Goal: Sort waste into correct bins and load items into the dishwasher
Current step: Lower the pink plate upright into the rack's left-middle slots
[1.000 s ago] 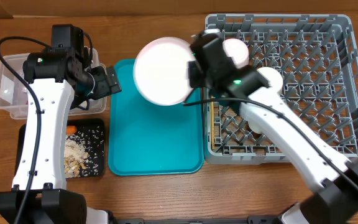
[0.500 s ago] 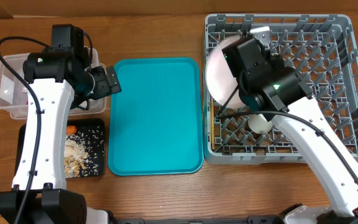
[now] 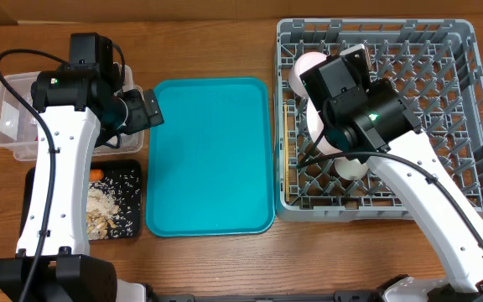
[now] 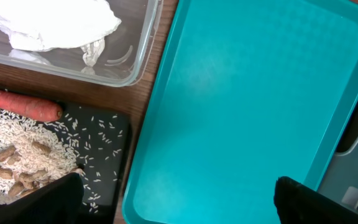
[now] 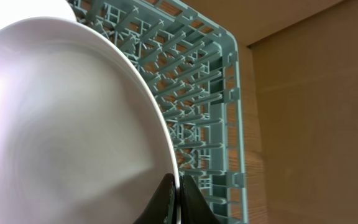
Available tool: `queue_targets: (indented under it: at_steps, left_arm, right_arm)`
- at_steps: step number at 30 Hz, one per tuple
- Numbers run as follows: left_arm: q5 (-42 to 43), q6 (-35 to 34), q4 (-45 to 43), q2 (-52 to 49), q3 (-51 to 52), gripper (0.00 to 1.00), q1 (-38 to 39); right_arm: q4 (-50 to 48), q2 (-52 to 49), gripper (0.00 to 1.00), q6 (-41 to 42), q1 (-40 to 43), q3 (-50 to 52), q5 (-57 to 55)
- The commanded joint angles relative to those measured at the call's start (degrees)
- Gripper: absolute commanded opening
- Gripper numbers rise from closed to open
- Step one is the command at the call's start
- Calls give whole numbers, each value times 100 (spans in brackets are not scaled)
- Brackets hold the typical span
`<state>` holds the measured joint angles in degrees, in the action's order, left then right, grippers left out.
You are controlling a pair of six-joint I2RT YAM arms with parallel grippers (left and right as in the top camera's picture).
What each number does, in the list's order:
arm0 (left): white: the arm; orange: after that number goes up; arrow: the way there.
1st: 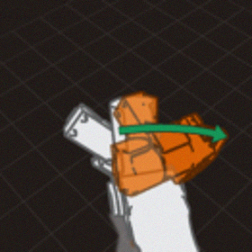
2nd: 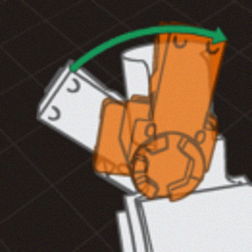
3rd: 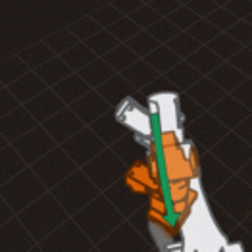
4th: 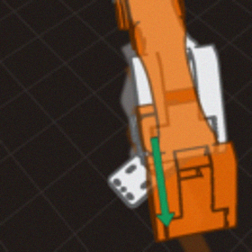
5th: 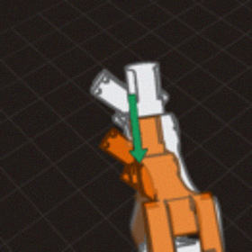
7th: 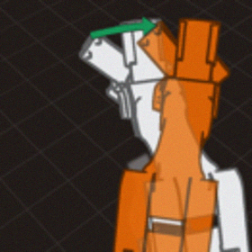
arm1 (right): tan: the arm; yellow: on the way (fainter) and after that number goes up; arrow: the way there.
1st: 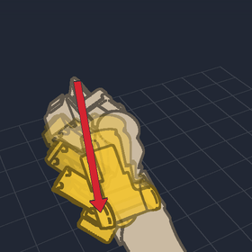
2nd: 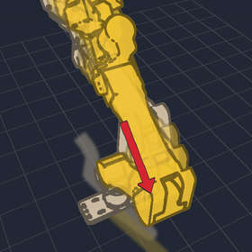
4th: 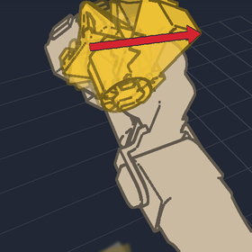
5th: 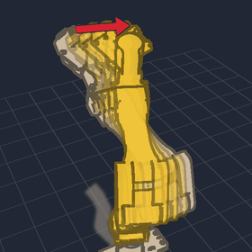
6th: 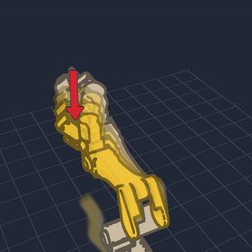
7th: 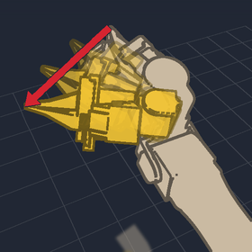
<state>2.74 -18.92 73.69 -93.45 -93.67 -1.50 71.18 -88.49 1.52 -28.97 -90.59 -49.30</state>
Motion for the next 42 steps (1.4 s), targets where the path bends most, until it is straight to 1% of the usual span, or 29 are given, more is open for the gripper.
queue_targets:
  at_steps: [1, 7, 12, 21, 29, 34, 35, 36, 38, 42]
  left_arm:
    - [-37, 74, -22, -9, -20, 100, 42]
    - [-37, 74, -22, -9, -20, 100, 39]
    - [-37, 74, -24, -9, -20, 100, 39]
    - [-37, 74, -22, -11, -20, 100, 39]
    - [-37, 74, -22, -9, -20, 100, 39]
    - [-37, 74, -22, -11, -20, 100, 39]
    - [-37, 74, -22, -11, -20, 100, 39]
    - [-37, 74, -22, -9, -20, 100, 39]
    - [-37, 74, -24, -11, -20, 100, 39]
    - [-37, 72, -22, -11, -20, 100, 39]
  right_arm:
    - [-13, 70, 4, -461, -17, -129, -210]
    - [-37, -44, 4, -544, -9, -129, -210]
    - [-37, -315, 4, -1091, 81, -81, -214]
    - [-393, -671, 4, -1095, 140, -55, -205]
    - [-402, -765, 4, -1093, 140, -55, -203]
    - [-398, -767, 4, -1095, 133, -55, 151]
    - [-398, -765, 4, -1095, 129, -55, 234]
    - [-391, -765, 8, -1095, 129, -55, 299]
    - [-369, -765, 18, -1073, 129, -55, 313]
    - [-352, -765, 25, -1075, 129, -55, 308]
